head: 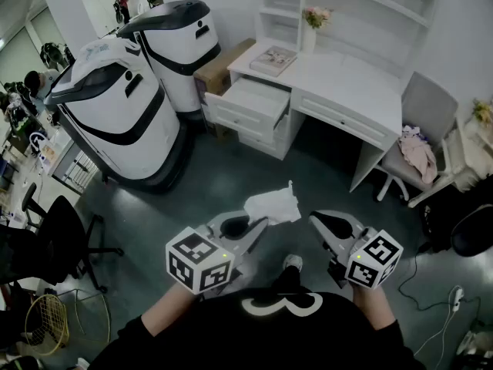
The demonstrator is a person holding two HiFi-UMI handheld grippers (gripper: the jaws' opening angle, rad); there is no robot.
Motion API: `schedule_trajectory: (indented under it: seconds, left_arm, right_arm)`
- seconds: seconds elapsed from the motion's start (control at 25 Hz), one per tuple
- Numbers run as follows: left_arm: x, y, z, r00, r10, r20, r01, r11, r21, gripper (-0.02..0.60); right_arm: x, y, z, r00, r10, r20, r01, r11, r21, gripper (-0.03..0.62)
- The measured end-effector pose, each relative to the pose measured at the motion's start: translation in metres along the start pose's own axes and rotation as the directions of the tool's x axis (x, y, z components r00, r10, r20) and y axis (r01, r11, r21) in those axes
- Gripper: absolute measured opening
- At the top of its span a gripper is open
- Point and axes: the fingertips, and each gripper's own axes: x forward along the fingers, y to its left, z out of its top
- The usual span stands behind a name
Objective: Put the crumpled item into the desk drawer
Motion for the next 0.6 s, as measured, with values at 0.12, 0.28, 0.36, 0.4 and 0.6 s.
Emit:
schedule_trajectory:
  seconds: [0.12,0.28,0.36,0.4,0.6]
  left_arm:
    - [0.01,0.011,0.0,1.0,0.011,-0.002,-0.011,1.0,-0.012,0.044]
    - [0.031,0.029,0.004,1.0,0.014,-0.009,-0.015,0.999,-0.031,0.044]
    - [0.045,0.038,0.007,1.0,0.013,-0.014,-0.014,0.999,-0.042,0.044]
    - [0.053,0.043,0.008,1.0,0.013,-0.017,-0.013,0.999,-0.049,0.044]
    - [0.1,0.066,0.024,1.0,0.019,-0.024,-0.021,0.997,-0.069,0.044]
  right_arm:
    - [0.007,-0.014,0.001,1.0,0.001,-0.001,-0.001,1.0,0.001,0.002]
    - [0.016,-0.041,0.007,1.0,-0.004,0.0,0.004,1.0,0.006,0.002]
    - [0.021,-0.057,0.008,1.0,-0.007,-0.003,0.007,1.0,0.014,0.002]
    - [0.024,-0.068,0.009,1.0,-0.013,-0.007,0.013,1.0,0.019,0.002]
    - [0.034,-0.133,0.015,0.998,-0.062,-0.033,0.064,0.996,0.063,0.002]
